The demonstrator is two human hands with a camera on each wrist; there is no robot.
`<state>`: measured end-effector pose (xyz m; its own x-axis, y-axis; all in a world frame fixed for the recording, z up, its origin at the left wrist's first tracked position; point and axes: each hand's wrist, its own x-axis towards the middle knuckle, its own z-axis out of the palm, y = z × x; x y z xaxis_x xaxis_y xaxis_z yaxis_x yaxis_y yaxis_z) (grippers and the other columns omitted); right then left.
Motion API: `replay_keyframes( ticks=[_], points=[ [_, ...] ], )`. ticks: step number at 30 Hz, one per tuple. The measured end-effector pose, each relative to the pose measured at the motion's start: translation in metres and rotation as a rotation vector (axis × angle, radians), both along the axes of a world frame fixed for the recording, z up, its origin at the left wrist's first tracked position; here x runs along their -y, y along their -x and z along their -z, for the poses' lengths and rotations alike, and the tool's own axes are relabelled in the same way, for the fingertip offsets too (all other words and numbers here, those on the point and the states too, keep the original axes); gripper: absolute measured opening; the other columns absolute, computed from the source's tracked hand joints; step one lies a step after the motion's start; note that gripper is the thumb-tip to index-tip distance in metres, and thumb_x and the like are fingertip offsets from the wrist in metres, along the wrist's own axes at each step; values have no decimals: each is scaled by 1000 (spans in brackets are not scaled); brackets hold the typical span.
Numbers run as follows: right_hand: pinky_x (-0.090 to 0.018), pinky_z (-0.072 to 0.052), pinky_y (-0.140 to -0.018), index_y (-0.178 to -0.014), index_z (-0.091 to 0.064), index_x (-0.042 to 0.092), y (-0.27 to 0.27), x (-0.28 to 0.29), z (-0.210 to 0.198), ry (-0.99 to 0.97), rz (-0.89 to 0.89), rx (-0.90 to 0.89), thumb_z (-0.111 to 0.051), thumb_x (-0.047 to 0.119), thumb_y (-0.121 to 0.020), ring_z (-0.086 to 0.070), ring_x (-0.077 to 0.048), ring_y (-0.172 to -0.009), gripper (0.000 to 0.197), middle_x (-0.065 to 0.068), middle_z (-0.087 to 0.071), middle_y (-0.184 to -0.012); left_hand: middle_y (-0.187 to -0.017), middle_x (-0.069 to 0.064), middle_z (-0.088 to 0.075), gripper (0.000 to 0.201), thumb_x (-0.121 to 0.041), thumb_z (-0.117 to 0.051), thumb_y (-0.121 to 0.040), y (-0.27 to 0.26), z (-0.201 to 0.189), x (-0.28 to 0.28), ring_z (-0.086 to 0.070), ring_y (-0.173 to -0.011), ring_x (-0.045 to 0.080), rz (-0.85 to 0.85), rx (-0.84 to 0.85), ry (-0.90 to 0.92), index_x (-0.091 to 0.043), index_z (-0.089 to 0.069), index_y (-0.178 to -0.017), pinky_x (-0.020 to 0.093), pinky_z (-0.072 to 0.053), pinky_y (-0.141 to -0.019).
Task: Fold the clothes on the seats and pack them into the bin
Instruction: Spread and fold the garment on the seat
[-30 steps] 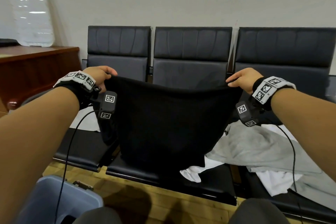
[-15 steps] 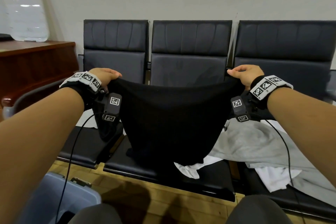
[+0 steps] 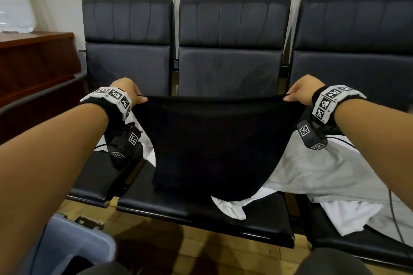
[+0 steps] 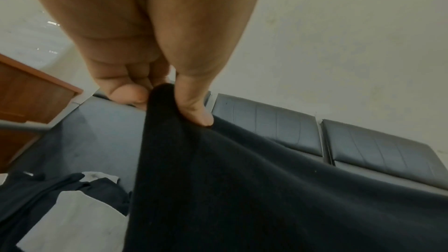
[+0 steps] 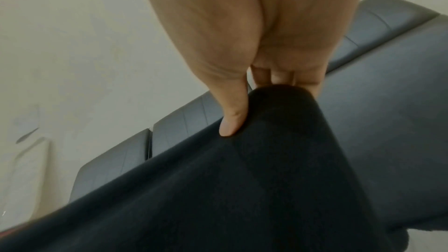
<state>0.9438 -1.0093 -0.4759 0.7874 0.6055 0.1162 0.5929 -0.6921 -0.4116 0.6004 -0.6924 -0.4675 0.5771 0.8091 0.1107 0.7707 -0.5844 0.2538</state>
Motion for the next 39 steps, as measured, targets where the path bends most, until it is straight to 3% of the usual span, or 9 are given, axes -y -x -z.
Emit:
replay_keyframes(
  ticks=[5,8,13,20,24,29,31,35,39],
  points=[
    [-33,-48,-92,-96,-76,9,-26,-27,9,-108,89,-24,-79,26,-81,-63,-27,-103,24,-10,-71,-104,-106,9,-69,28,-33,-64,-90,-36,15,-22,-64,-98,33,4,99,69,-11,-72,-105,39,-50,-92],
    [-33,-49,-94,-101,-76,9,-38,-48,8,-198,147,-1,-76,24,-84,-63,-29,-108,23,-11,-70,-107,-79,7,-67,18,-28,-67,-89,-61,15,-33,-63,-61,26,-48,288,255,-13,-69,-99,32,-55,-64],
    [-20,-52,-44,-95,-71,12,-46,-77,-23,-655,217,-141,-70,17,-89,-66,-10,-45,7,-12,-70,-89,-94,11,-66,11,-16,-64,-90,-90,-10,-43,-68,-79,23,31,655,354,-7,-64,-96,34,-60,-73],
    [-28,-57,-65,-87,-73,20,-24,-53,-65,-892,71,47,-64,23,-87,-68,-10,-61,9,-7,-72,-88,-80,2,-58,22,-9,-57,-95,-72,-56,-26,-68,-55,4,189,1043,365,-18,-56,-75,18,-56,-57],
    [-39,-57,-78,-75,-69,25,1,-16,-24,-792,76,22,-69,24,-81,-62,-15,-59,6,-7,-67,-76,-78,10,-62,22,-8,-64,-90,-31,-20,-15,-65,-59,2,256,843,366,-19,-61,-71,19,-57,-64],
    [-31,-51,-83,-77,-74,15,59,36,65,-332,13,-121,-74,20,-82,-63,-19,-82,7,-4,-70,-80,-65,1,-62,20,-5,-70,-84,24,68,15,-60,-66,13,213,440,508,-13,-61,-69,16,-56,-59],
    [-26,-47,-78,-70,-74,16,81,52,94,-112,-38,-185,-75,17,-83,-60,-17,-81,13,4,-69,-72,-68,8,-61,17,-2,-68,-85,39,105,30,-64,-64,18,159,283,675,-8,-60,-71,21,-57,-58],
    [-8,-35,-45,-68,-68,17,112,69,127,183,-113,-355,-75,9,-82,-49,-7,-58,18,18,-54,-38,-64,6,-61,14,-16,-76,-80,63,155,42,-58,-60,15,152,-176,594,-15,-66,-71,22,-47,-59],
    [-17,-43,-48,-76,-73,11,125,65,140,392,-111,-408,-80,15,-78,-56,-14,-60,8,2,-63,-57,-69,-4,-64,14,-35,-76,-79,66,162,58,-60,-69,11,224,-390,519,-22,-70,-80,24,-51,-68]
  ],
)
